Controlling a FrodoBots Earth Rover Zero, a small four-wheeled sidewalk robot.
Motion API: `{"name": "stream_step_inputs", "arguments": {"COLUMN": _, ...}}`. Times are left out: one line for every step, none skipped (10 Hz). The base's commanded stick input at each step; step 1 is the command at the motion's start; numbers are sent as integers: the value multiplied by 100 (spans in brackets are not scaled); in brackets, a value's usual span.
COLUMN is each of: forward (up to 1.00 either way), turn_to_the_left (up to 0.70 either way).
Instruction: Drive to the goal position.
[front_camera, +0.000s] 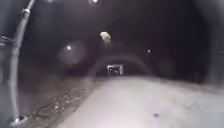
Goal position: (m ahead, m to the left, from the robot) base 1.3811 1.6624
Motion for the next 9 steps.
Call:
{"name": "stream_step_inputs", "arguments": {"forward": 70, "turn_to_the_left": 0}}
{"name": "stream_step_inputs", "arguments": {"forward": 70, "turn_to_the_left": 0}}
{"name": "stream_step_inputs", "arguments": {"forward": 70, "turn_to_the_left": 0}}
{"name": "stream_step_inputs", "arguments": {"forward": 70, "turn_to_the_left": 0}}
{"name": "stream_step_inputs", "arguments": {"forward": 70, "turn_to_the_left": 0}}
{"name": "stream_step_inputs", "arguments": {"forward": 70, "turn_to_the_left": 0}}
{"name": "stream_step_inputs", "arguments": {"forward": 70, "turn_to_the_left": 0}}
{"name": "stream_step_inputs", "arguments": {"forward": 70, "turn_to_the_left": 0}}
{"name": "stream_step_inputs", "arguments": {"forward": 70, "turn_to_the_left": 0}}
